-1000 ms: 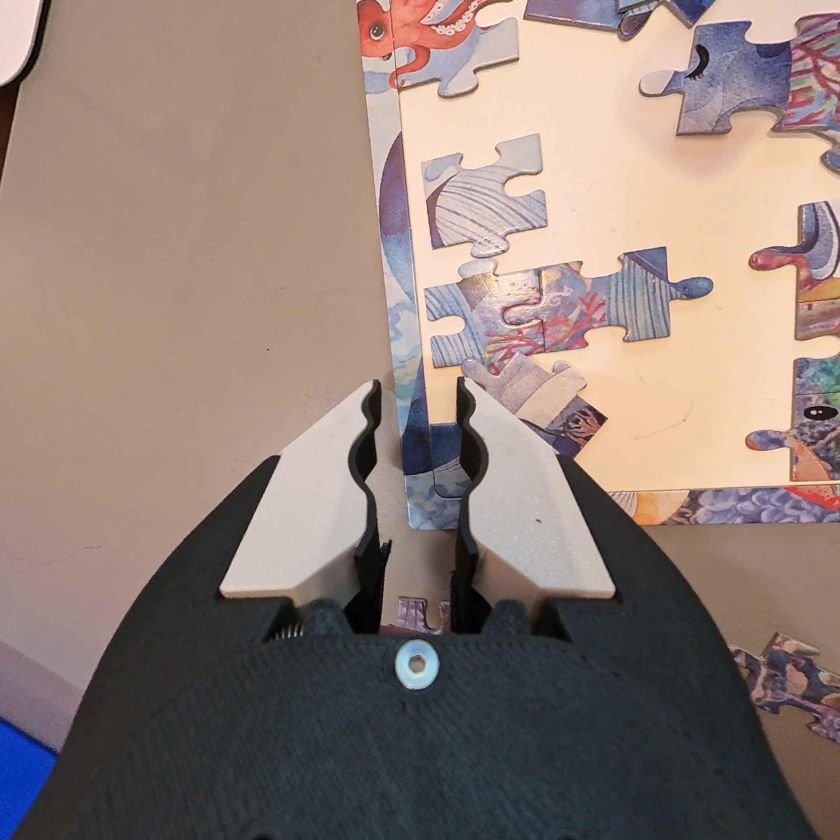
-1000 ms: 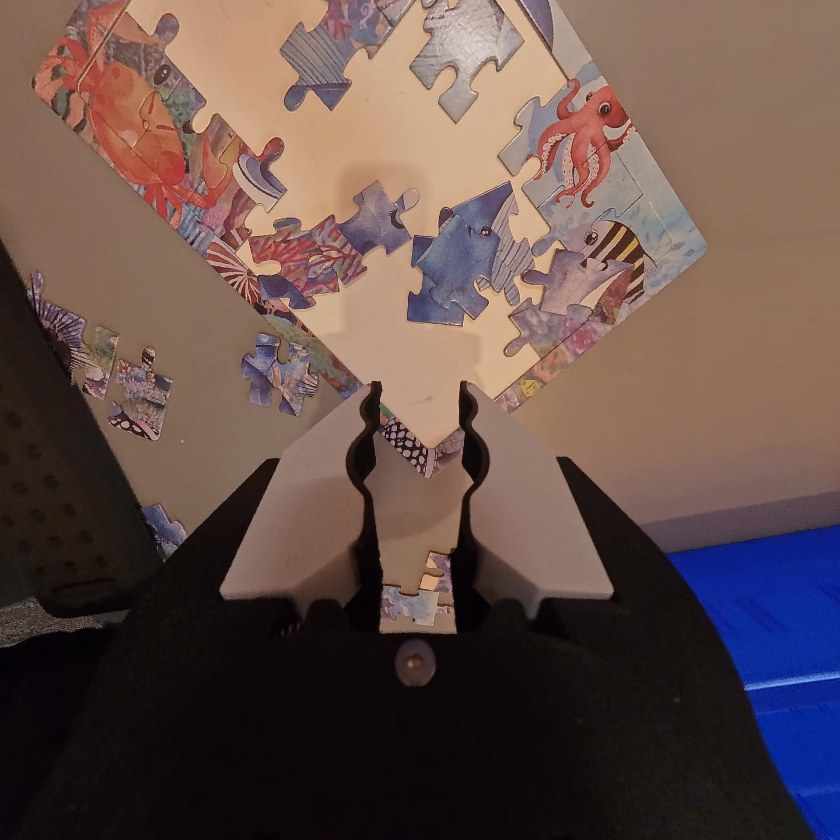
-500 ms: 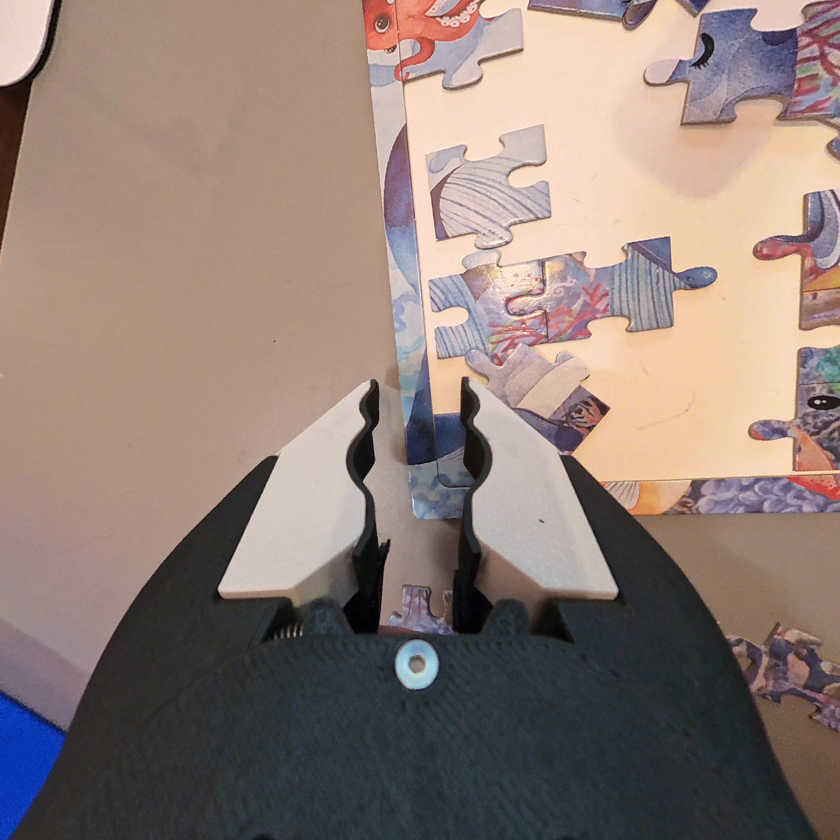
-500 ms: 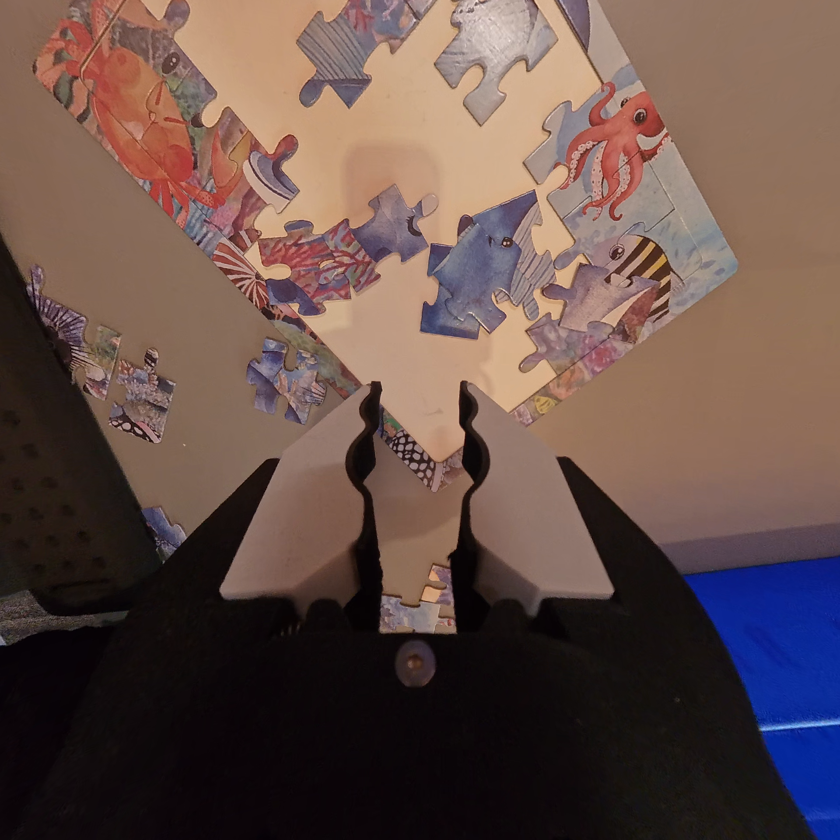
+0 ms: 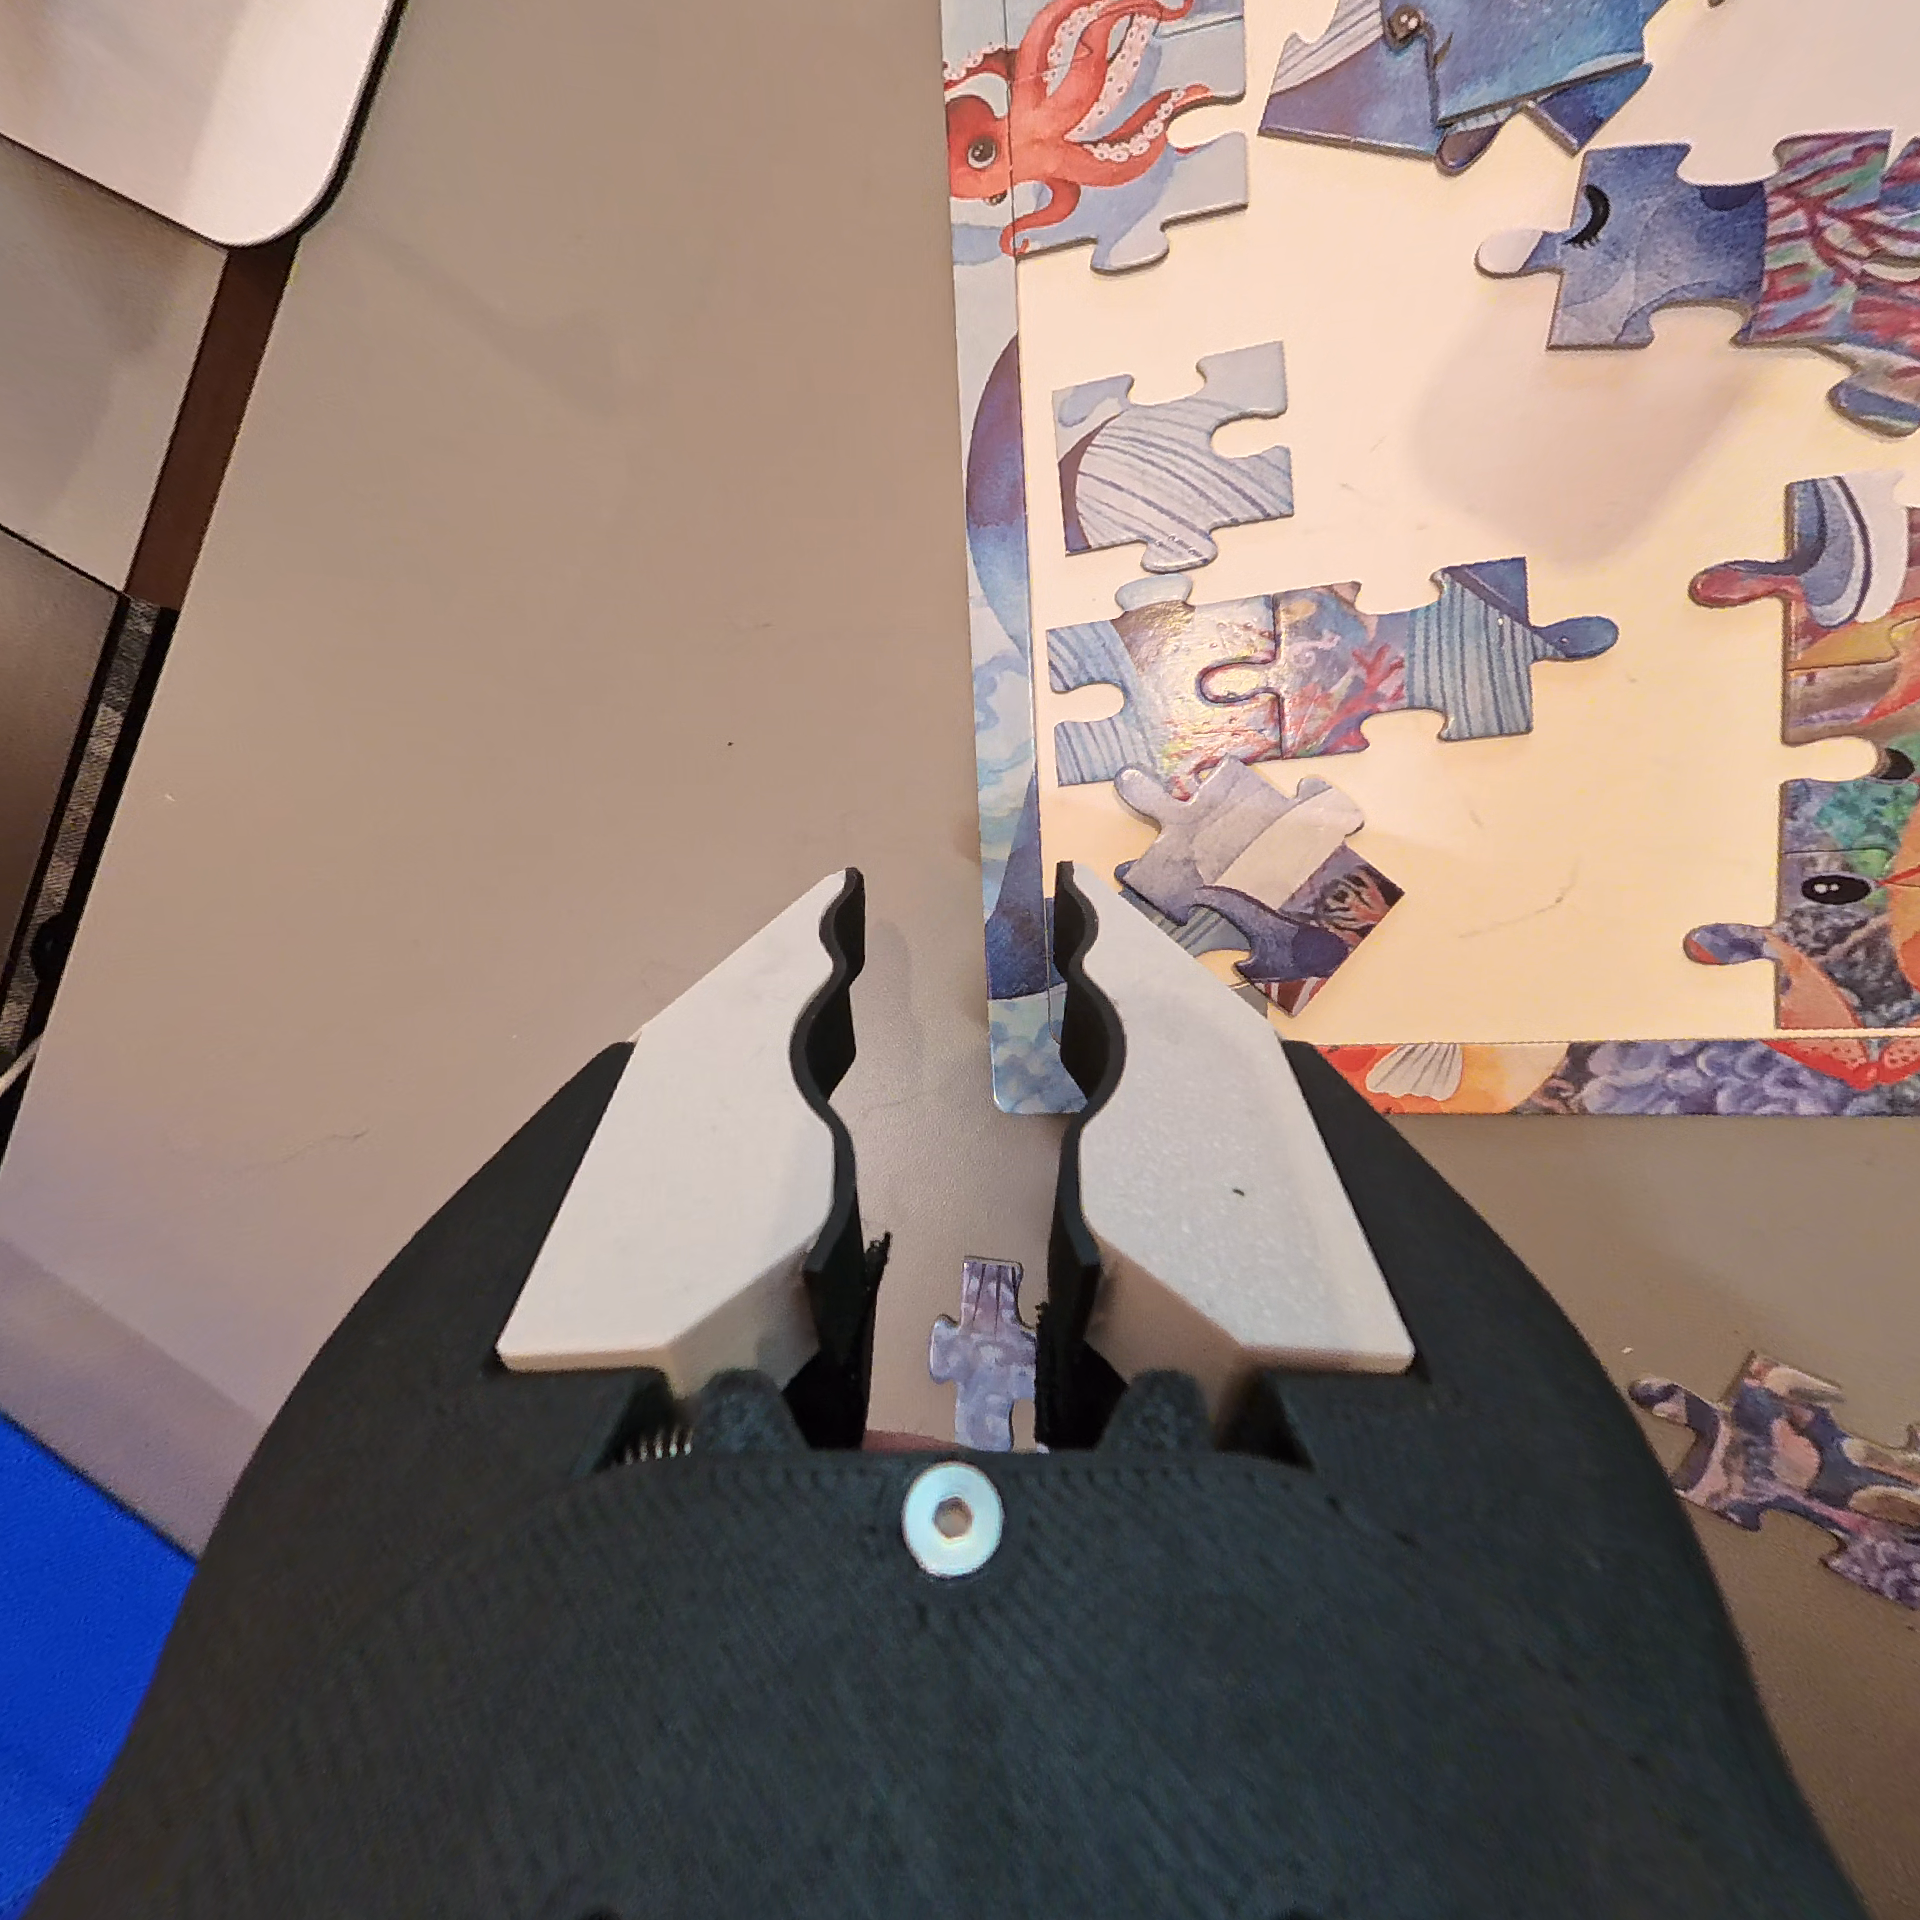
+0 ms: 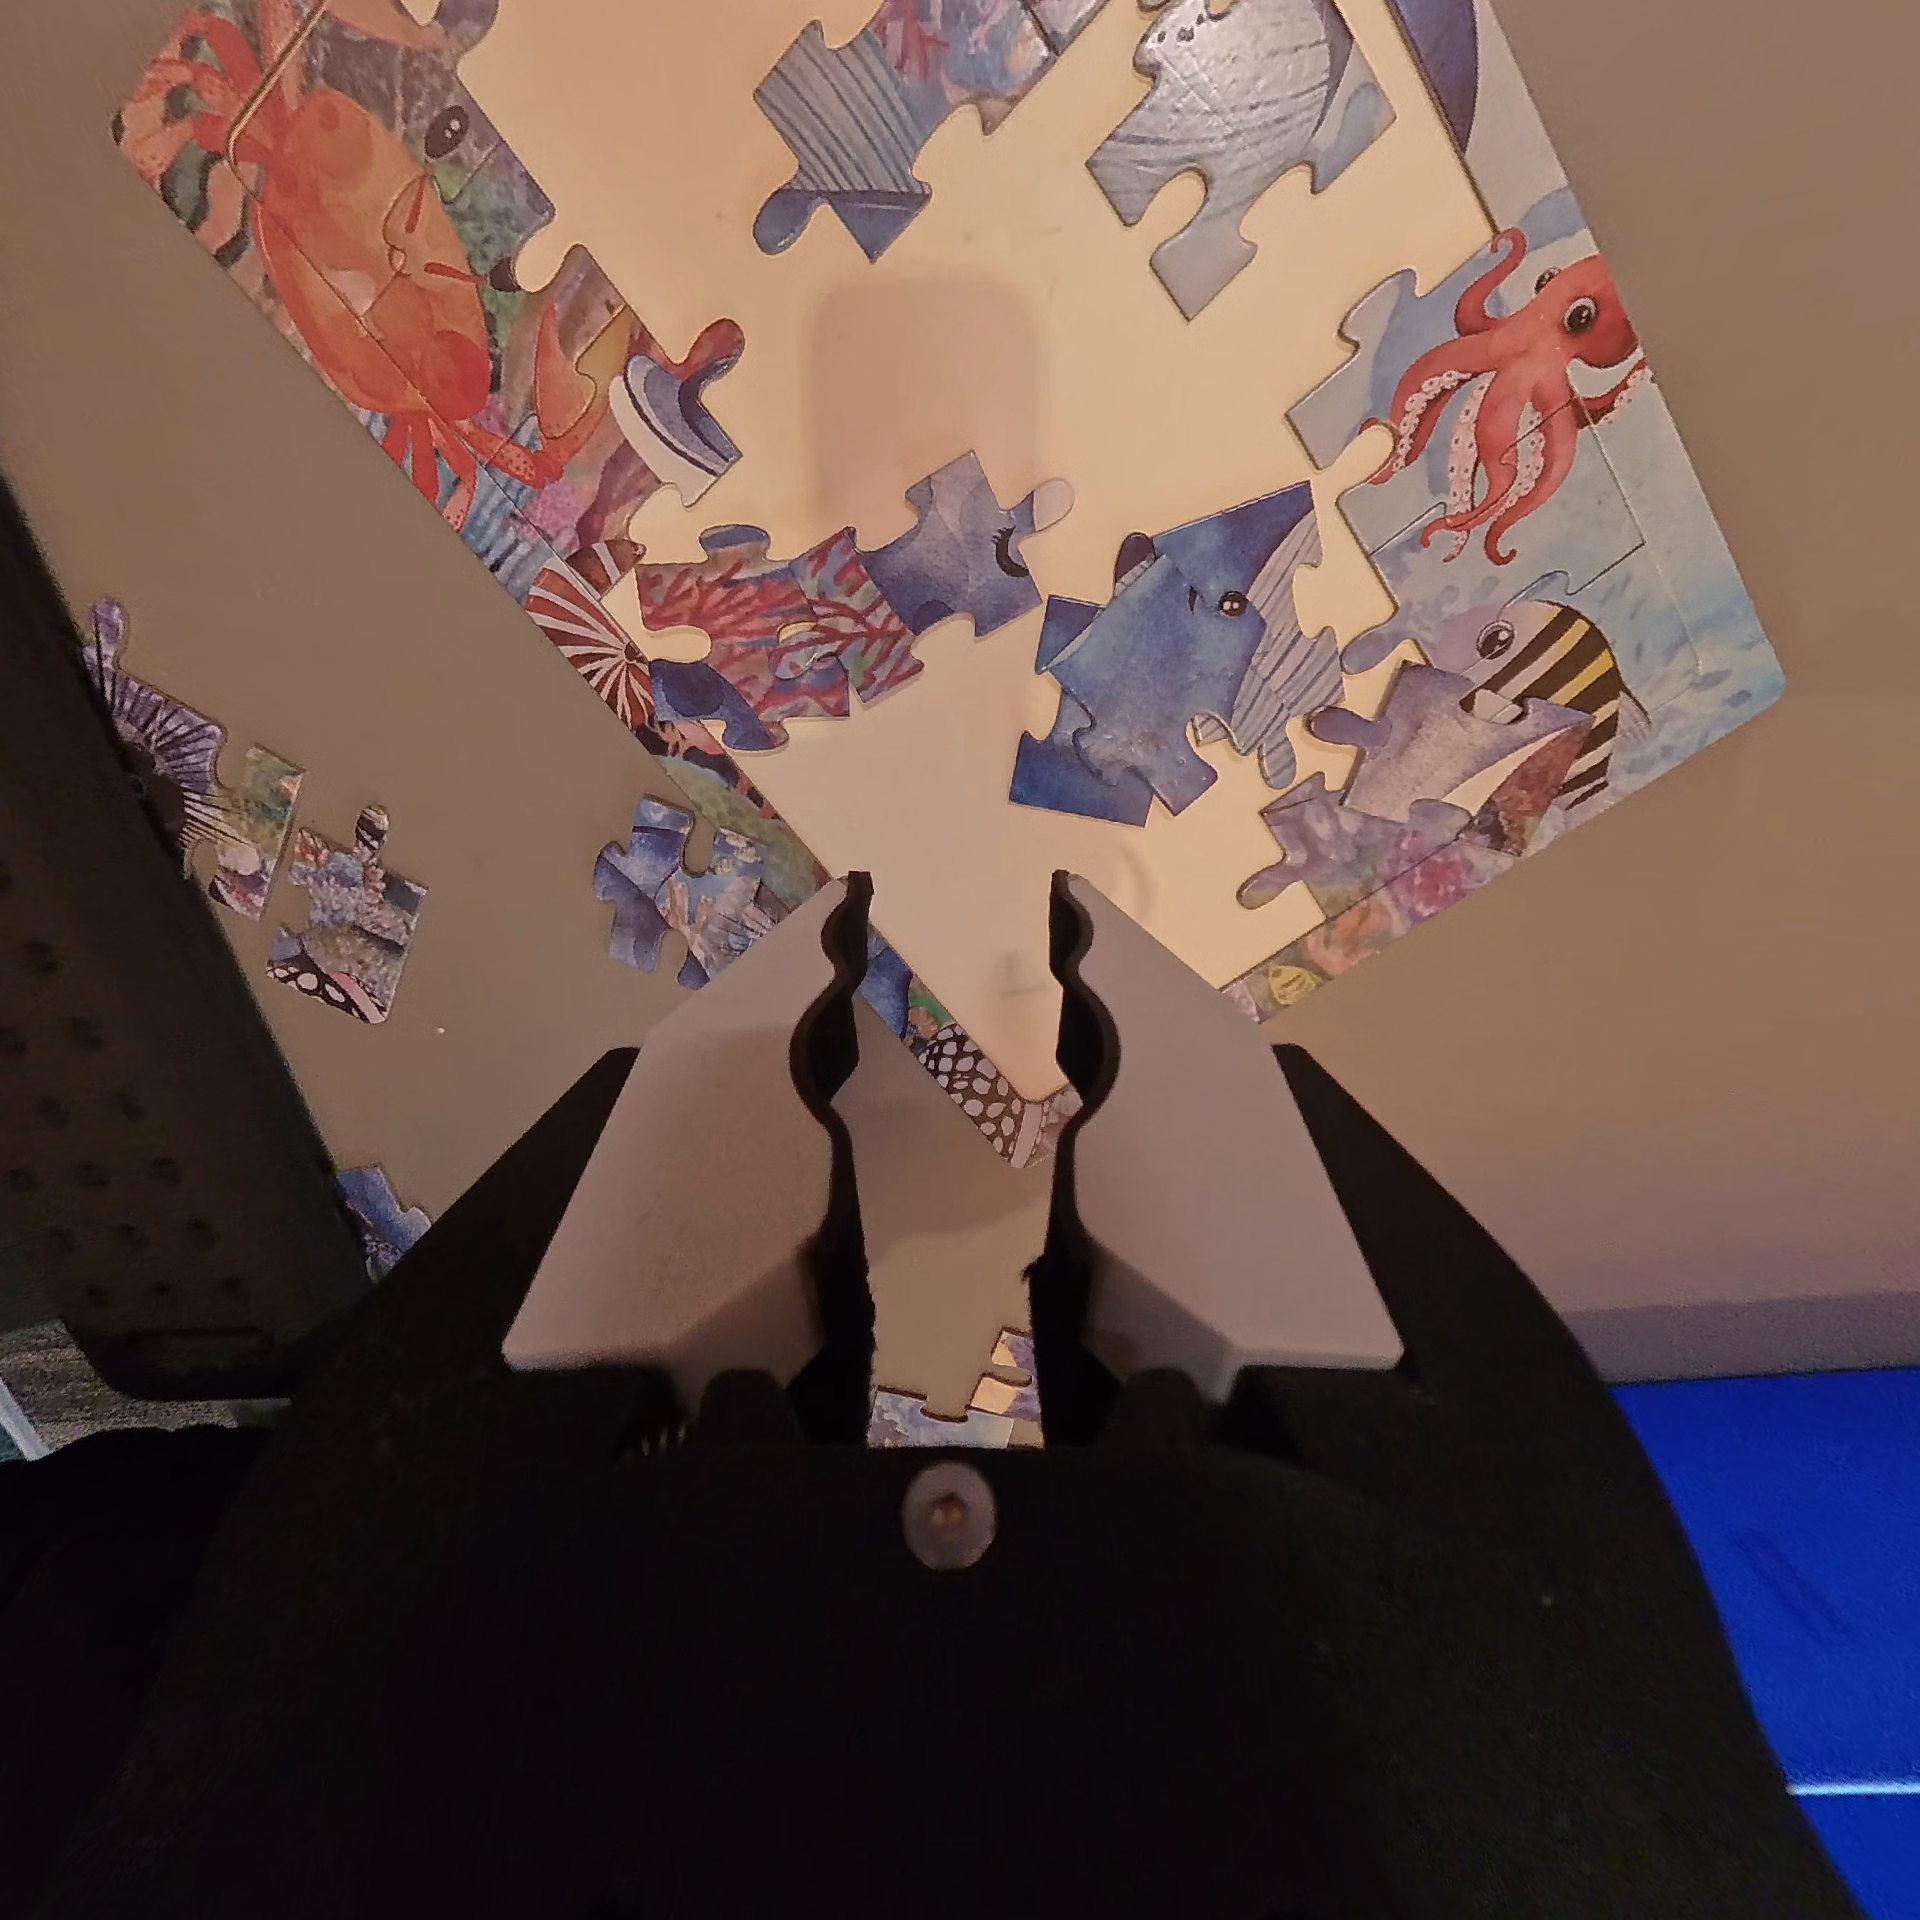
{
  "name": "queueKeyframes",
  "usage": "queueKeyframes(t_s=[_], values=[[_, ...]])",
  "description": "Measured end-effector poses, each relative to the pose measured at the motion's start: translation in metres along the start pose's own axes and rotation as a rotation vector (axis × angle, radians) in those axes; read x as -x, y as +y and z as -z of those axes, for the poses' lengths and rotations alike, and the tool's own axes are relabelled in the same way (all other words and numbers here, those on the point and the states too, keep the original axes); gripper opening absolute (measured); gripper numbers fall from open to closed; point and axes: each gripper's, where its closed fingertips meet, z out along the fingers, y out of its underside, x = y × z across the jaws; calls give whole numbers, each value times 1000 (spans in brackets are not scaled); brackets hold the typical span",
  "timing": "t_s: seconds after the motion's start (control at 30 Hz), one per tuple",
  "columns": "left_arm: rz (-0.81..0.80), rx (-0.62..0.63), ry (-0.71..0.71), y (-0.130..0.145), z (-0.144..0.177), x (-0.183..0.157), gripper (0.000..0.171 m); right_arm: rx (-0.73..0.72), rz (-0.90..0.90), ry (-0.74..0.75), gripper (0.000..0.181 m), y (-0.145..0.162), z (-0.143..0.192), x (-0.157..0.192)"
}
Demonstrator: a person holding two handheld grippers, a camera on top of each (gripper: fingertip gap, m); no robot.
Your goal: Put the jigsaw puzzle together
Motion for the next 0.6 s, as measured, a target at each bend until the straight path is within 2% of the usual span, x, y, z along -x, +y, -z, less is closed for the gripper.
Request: queueKeyframes(t_s=[0.4,0.6], values=[[-10,-17,-9,-7,7,1,35,-22,-16,0,33,4,7,-3],[-21,-11,-13,2,22,-5,37,-24,-11,-5,33,3,6,-2]])
